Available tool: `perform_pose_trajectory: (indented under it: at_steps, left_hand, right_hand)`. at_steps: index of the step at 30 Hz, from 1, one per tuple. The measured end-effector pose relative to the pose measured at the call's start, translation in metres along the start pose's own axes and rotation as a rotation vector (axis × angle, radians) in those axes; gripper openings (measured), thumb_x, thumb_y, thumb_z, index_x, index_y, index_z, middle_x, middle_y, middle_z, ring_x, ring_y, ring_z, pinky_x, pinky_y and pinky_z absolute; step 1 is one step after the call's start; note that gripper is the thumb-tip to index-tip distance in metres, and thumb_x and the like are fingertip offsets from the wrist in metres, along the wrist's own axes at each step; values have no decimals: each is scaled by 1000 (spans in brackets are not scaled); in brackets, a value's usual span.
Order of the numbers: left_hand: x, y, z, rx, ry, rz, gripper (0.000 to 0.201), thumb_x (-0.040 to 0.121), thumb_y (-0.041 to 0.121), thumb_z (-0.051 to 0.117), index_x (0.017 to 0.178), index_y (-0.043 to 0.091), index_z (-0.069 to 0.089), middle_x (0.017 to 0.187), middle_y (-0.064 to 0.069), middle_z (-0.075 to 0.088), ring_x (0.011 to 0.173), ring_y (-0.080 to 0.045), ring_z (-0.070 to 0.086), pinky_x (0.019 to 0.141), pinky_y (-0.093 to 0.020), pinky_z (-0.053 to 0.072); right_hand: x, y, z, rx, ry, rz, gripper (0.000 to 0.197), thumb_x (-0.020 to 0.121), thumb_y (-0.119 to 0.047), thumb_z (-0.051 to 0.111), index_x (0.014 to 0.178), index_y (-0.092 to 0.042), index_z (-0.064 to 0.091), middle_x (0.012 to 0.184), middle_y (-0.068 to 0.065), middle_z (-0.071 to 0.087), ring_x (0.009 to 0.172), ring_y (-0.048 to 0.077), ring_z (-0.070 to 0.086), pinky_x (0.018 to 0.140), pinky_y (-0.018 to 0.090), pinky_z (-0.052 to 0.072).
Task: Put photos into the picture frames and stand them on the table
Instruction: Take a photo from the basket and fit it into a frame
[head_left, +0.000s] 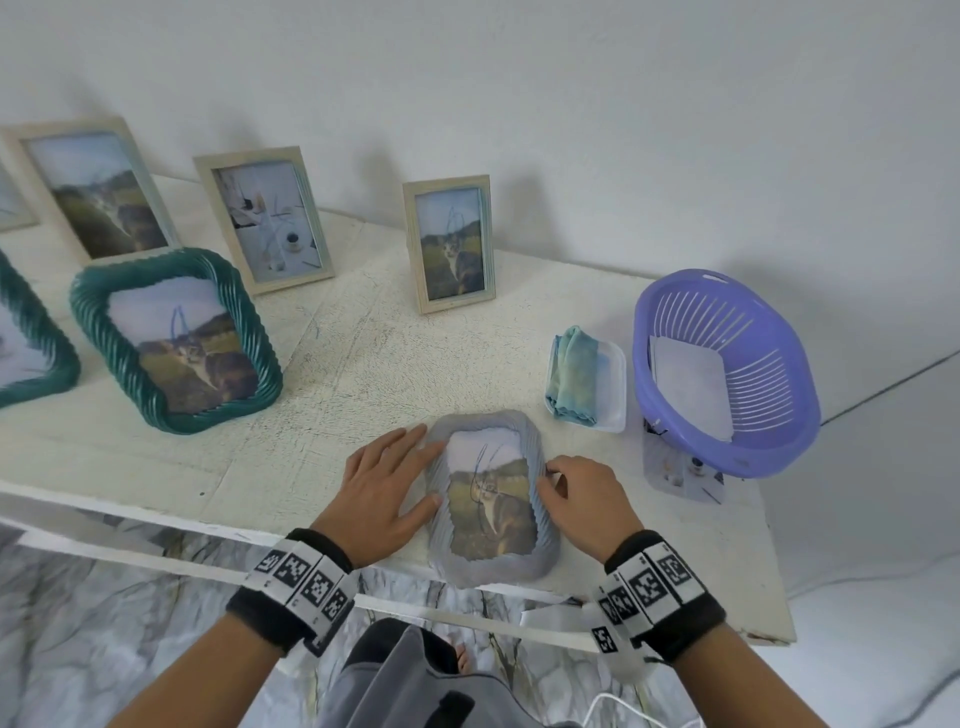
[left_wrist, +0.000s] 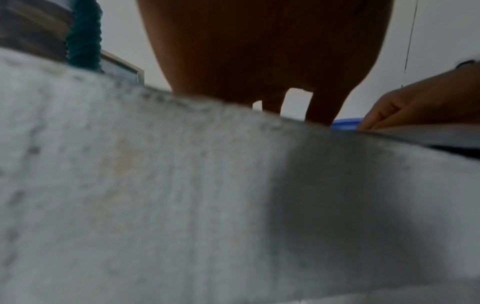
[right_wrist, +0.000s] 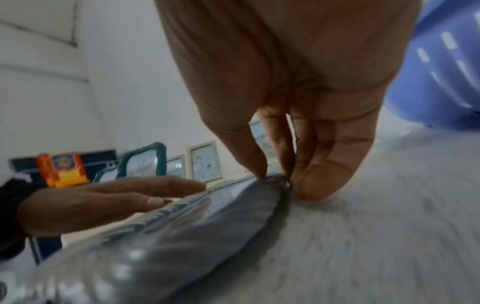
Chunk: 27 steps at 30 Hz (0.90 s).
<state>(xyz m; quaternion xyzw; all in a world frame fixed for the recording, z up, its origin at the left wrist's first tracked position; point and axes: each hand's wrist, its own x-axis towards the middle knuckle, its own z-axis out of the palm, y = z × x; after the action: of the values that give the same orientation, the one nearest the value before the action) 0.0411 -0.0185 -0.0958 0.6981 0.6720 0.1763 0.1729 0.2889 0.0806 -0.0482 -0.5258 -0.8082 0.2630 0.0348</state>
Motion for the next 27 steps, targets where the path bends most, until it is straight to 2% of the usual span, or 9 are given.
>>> perform_pose_trajectory:
  at_steps: [3, 6, 9, 12, 16, 19, 22, 25, 27]
  left_hand:
    - [4, -9, -4, 53, 8, 35, 66, 89, 68, 34, 146, 36, 38, 161, 4, 22, 149, -17, 13, 117, -40, 11]
    - [7, -15, -6, 75, 9, 67, 65, 88, 71, 36, 143, 36, 39, 162, 5, 19, 151, -16, 8, 119, -42, 8]
    - [8, -17, -3, 130, 31, 113, 62, 92, 69, 32, 140, 32, 42, 161, 5, 25, 151, -18, 11, 120, -42, 8]
    - [9, -20, -2, 122, 38, 125, 56, 94, 67, 28, 135, 32, 42, 160, 6, 28, 151, -17, 12, 120, -45, 11]
    - [9, -24, -1, 113, 35, 128, 53, 95, 66, 29, 134, 33, 41, 160, 6, 27, 151, -17, 13, 119, -48, 15]
    - [9, -24, -1, 142, 21, 134, 55, 96, 65, 28, 144, 40, 36, 162, 5, 22, 151, -19, 11, 120, -45, 9]
    - [9, -23, -2, 183, 4, 129, 56, 97, 65, 25, 150, 46, 27, 163, 2, 18, 151, -20, 9, 121, -42, 4]
    - [9, -22, -3, 199, 1, 122, 57, 97, 65, 25, 150, 46, 27, 163, -1, 21, 151, -22, 11, 120, -43, 5]
    - [9, -22, -1, 209, -1, 119, 57, 97, 65, 24, 151, 46, 25, 163, -1, 21, 151, -22, 12, 120, -44, 6]
  right_hand:
    - [12, -12, -12, -122, 30, -22, 28, 95, -29, 48, 88, -7, 63, 82, 7, 60, 76, 22, 56, 66, 33, 44]
    - [37, -27, -34, -89, 225, -45, 28, 97, -32, 46, 102, -8, 61, 91, 7, 59, 78, 21, 58, 69, 32, 48]
    - [74, -34, -51, -138, 349, 57, 36, 98, -34, 45, 117, -4, 52, 107, 17, 56, 96, 31, 56, 78, 37, 47]
    - [110, -31, -57, -205, 275, 244, 44, 97, -38, 46, 124, -2, 45, 119, 24, 53, 110, 39, 50, 87, 41, 44]
    - [144, -19, -47, -240, 169, 368, 43, 93, -33, 52, 123, -3, 47, 123, 24, 55, 114, 40, 51, 91, 40, 43]
    - [152, -15, -40, -223, 163, 397, 38, 93, -26, 51, 124, -5, 46, 125, 25, 52, 115, 40, 49, 91, 41, 43]
    - [151, -14, -39, -185, 196, 395, 34, 96, -27, 50, 122, -6, 45, 123, 26, 50, 112, 41, 50, 89, 42, 45]
    - [145, -17, -46, -140, 195, 365, 33, 95, -18, 52, 123, -5, 44, 122, 26, 49, 111, 42, 50, 92, 42, 43]
    - [136, -21, -51, -85, 226, 303, 31, 94, -15, 52, 123, -6, 45, 119, 24, 51, 106, 39, 52, 86, 38, 42]
